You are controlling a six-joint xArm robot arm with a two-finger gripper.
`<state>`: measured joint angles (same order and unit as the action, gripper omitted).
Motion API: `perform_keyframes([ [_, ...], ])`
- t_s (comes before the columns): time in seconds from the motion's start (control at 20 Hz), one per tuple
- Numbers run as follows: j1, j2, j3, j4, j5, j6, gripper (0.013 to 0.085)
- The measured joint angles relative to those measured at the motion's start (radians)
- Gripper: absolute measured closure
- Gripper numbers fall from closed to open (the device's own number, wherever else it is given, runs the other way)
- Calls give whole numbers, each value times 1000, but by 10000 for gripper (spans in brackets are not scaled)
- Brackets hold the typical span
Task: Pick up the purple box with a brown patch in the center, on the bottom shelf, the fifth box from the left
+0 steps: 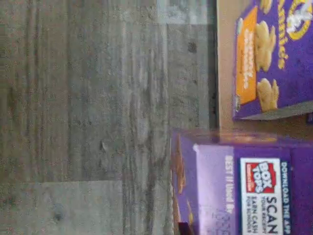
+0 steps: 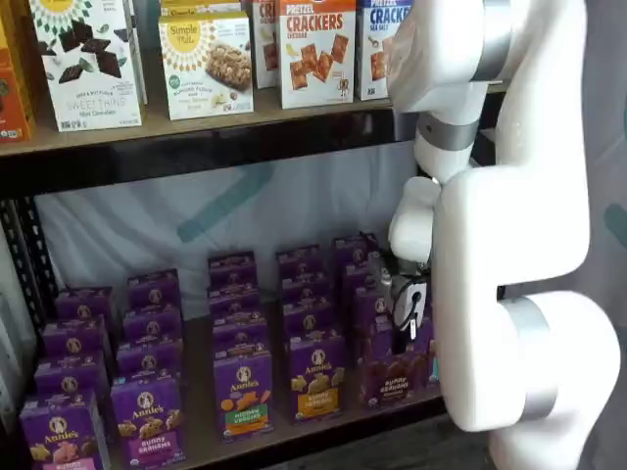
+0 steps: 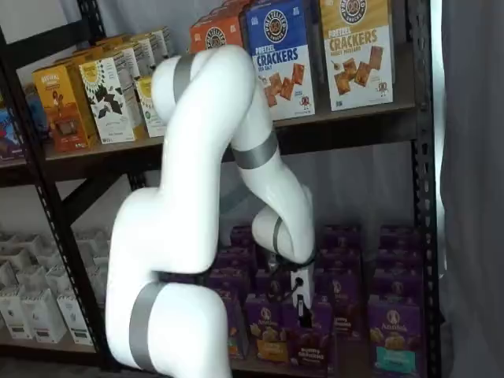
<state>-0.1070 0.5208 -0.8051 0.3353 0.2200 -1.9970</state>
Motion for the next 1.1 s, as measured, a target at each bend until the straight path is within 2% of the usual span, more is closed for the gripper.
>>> perform_keyframes([
  [0.25, 8, -122, 121, -18, -5, 25, 690],
  [0.5, 21, -257, 243, -64, 13, 84, 690],
  [0.9, 50, -479, 395, -47, 85, 106, 690],
  [1.1, 62, -611, 468, -78, 120, 152, 690],
])
